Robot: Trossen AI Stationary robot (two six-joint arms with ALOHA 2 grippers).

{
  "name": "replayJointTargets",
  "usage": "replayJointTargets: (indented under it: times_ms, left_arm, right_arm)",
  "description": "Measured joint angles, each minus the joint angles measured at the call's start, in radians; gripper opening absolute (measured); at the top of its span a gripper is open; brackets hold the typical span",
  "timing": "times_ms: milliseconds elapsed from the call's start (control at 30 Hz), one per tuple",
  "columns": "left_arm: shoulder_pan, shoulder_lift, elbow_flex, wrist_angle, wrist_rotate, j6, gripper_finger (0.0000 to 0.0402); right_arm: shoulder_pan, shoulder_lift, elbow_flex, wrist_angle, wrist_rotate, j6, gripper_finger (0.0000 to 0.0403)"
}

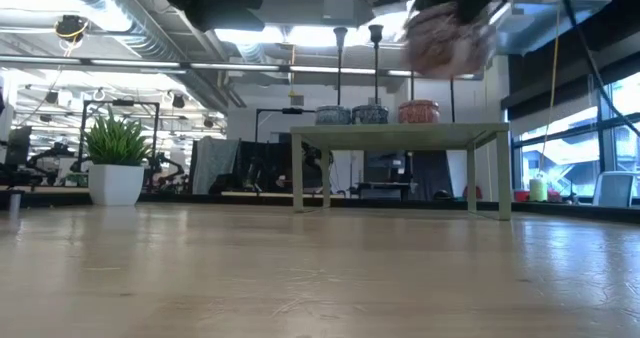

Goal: Pick & Place candle stick holders
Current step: Put the patterned red scented candle on the shelf aligned with the black candle holder

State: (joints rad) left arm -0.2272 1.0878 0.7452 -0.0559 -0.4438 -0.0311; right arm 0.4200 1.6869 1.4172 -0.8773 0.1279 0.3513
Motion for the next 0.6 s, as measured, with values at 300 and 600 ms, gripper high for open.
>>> replayJointTargets:
  times_ms: [300, 600]
  left_arm:
    - [0.000, 0.000, 0.000, 0.000, 0.000, 0.000, 0.0338]
    - [0.000, 0.000, 0.000, 0.002, 0.000, 0.000, 0.0338]
  right_arm:
    - [-0.034, -0.252, 0.000, -0.523, 0.495, 0.349, 0.0308]
    - [-0.260, -0.286, 0.000, -0.620, 0.567, 0.375, 0.0313]
